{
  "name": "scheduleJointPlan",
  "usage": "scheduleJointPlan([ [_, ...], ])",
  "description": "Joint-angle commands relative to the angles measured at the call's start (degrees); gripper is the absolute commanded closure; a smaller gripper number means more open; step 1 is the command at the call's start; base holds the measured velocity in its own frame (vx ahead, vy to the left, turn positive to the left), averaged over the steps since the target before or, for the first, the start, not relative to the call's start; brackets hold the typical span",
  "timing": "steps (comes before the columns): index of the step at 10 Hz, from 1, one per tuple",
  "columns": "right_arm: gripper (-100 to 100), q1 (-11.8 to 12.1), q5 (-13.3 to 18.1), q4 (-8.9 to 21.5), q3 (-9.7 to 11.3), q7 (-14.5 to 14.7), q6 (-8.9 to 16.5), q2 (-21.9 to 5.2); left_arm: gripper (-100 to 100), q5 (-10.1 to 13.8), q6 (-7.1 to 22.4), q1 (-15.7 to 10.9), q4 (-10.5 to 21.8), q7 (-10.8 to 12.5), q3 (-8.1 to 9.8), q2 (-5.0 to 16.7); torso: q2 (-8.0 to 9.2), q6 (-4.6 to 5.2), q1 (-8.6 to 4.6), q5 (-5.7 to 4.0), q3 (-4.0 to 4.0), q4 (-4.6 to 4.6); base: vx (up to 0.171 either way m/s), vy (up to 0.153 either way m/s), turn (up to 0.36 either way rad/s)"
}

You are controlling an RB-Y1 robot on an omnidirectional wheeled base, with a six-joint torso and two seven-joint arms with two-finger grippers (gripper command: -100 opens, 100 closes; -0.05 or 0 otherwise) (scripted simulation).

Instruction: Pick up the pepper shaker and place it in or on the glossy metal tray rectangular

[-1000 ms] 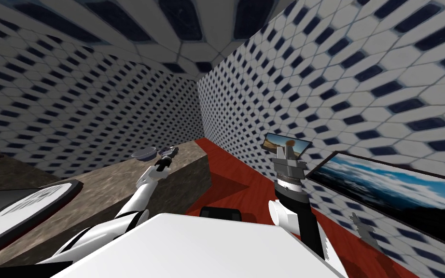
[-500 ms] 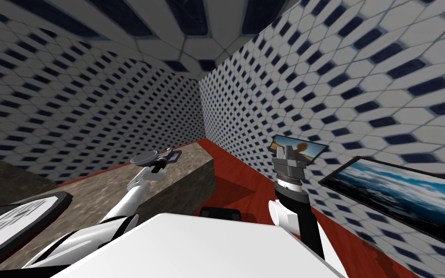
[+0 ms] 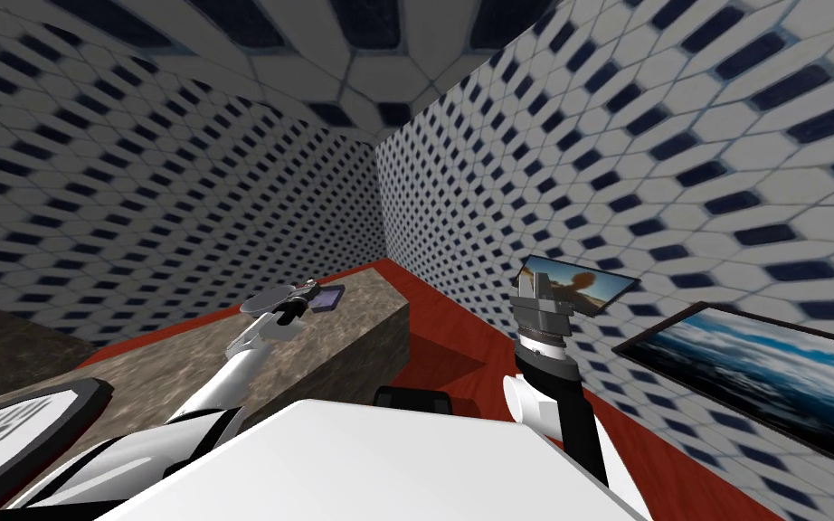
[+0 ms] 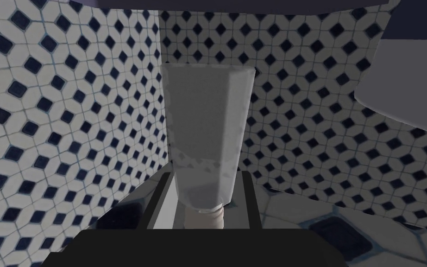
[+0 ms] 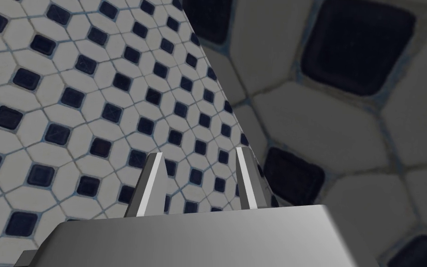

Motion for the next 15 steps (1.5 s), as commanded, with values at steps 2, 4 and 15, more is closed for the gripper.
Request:
scheduleJointPlan([
  [2, 0, 0.00, 0.00, 0.00, 0.00, 0.00, 0.00, 0.00, -100, 0.00, 0.01, 0.01, 0.01, -0.01, 0.00, -0.01, 0.10, 0.00, -0.16, -0.06, 0.07, 0.04, 0.000, 0.000, 0.000],
  [4, 0, 0.00, 0.00, 0.00, 0.01, 0.00, 0.00, 0.00, -100, 0.00, 0.01, 0.01, 0.01, -0.01, 0.00, -0.01, 0.15, 0.00, -0.22, -0.08, 0.10, 0.05, 0.000, 0.000, 0.000],
  [15, 0, -0.01, 0.00, 0.00, 0.01, 0.00, 0.00, 0.01, -100, 5.38, 7.89, 2.82, -6.50, 8.28, -6.12, 11.82, 0.24, 0.00, -0.34, -0.11, 0.16, 0.08, -0.012, -0.019, -0.023],
])
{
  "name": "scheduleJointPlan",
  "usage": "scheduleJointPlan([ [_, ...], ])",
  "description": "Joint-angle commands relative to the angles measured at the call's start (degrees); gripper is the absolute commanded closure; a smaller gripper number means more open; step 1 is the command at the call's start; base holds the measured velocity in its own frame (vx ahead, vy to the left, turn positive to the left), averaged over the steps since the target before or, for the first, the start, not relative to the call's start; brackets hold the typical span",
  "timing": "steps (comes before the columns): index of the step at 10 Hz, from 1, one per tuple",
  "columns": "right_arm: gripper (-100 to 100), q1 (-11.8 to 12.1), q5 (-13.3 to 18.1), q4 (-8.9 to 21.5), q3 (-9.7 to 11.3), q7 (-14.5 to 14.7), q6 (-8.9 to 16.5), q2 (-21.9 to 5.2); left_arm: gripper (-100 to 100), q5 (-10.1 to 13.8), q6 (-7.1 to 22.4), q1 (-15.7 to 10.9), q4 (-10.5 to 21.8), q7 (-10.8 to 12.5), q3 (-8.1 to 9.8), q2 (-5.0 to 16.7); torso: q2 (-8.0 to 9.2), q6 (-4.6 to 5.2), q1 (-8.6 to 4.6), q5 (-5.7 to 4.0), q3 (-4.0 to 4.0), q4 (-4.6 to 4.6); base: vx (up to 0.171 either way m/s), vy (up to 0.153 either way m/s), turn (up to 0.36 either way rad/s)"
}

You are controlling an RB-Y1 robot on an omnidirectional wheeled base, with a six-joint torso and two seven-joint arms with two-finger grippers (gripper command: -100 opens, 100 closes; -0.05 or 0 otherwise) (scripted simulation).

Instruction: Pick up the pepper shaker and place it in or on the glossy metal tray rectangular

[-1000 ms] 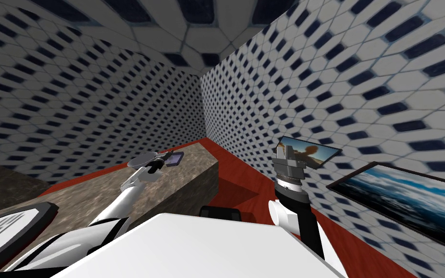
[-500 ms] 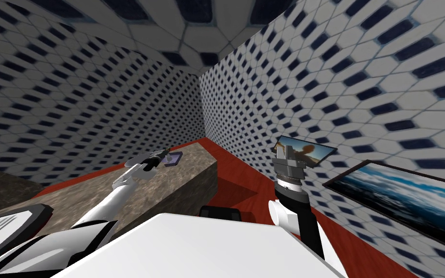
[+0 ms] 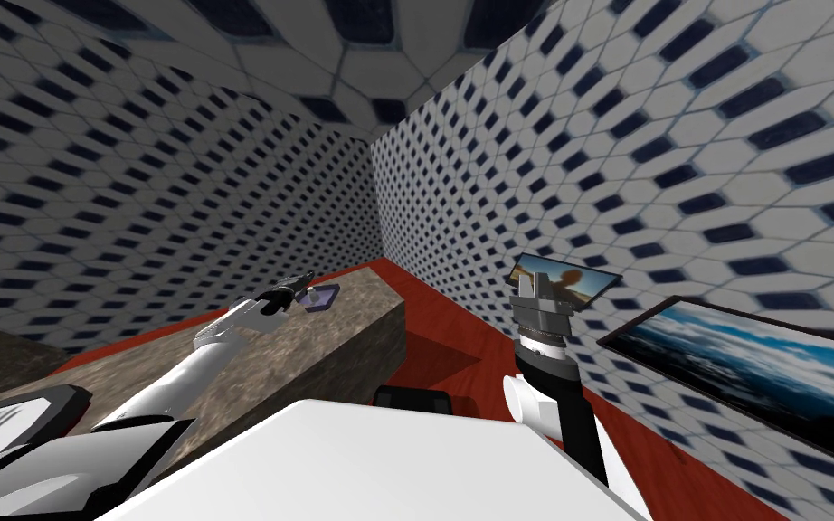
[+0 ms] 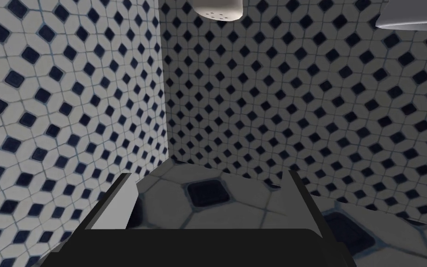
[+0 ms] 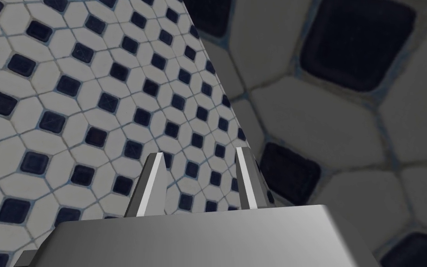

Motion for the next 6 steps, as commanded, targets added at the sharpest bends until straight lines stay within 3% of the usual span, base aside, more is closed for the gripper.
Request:
scheduleJointPlan([
  [1, 0, 0.00, 0.00, 0.00, 0.00, 0.00, 0.00, 0.00, 0, 0.00, 0.00, 0.00, 0.00, 0.00, 0.00, 0.00, 0.00, 0.00, 0.00, 0.00, 0.00, 0.00, 0.000, 0.000, 0.000],
  [6, 0, 0.00, 0.00, 0.00, 0.00, 0.00, 0.00, 0.00, 0, -0.01, -0.01, 0.00, 0.00, -0.03, 0.01, -0.02, -0.05, 0.00, 0.07, 0.02, -0.03, -0.01, 0.000, 0.000, 0.000],
])
